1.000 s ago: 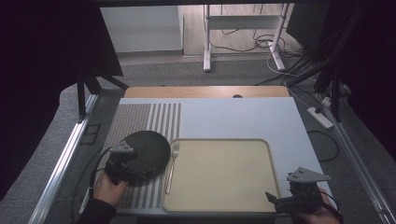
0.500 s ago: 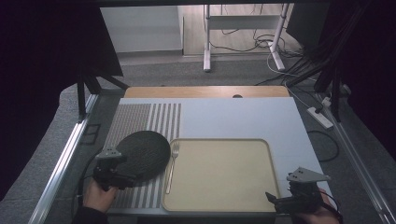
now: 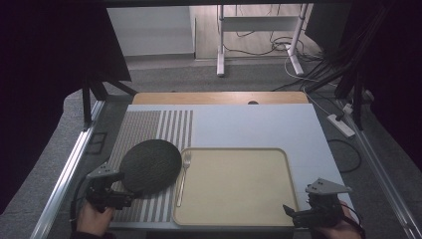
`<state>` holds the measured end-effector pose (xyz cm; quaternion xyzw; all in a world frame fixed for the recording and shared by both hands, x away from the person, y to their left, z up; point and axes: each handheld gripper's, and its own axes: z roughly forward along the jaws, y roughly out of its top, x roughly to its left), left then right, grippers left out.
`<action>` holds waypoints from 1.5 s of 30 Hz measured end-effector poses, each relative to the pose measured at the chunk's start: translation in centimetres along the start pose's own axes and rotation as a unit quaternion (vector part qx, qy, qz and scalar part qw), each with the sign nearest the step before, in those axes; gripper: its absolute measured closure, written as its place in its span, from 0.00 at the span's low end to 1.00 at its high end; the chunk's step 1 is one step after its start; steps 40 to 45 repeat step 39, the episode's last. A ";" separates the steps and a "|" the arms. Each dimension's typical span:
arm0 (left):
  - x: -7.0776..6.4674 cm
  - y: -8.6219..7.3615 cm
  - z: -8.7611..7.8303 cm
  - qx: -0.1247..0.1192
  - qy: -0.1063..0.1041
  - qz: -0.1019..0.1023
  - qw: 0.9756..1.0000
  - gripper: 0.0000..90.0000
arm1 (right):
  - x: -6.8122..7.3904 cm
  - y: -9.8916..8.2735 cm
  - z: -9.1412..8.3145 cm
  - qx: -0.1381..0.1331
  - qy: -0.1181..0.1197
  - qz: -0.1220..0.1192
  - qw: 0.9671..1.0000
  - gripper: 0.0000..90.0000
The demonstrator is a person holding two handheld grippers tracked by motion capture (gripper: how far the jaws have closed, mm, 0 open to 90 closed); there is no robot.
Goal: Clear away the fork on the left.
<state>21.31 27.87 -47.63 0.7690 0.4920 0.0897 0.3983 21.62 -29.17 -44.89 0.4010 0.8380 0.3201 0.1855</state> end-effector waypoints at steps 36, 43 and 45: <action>-0.8 -2.9 -2.5 0.018 0.026 0.002 1.000 0.00 | 0.1 0.1 0.1 0.012 -0.002 0.002 1.000 0.00; -0.7 -2.8 -2.4 0.018 0.024 0.001 1.000 0.00 | 0.0 0.0 0.2 0.012 -0.002 0.002 1.000 0.00; -0.7 -2.8 -2.4 0.018 0.024 0.001 1.000 0.00 | 0.0 0.0 0.2 0.012 -0.002 0.002 1.000 0.00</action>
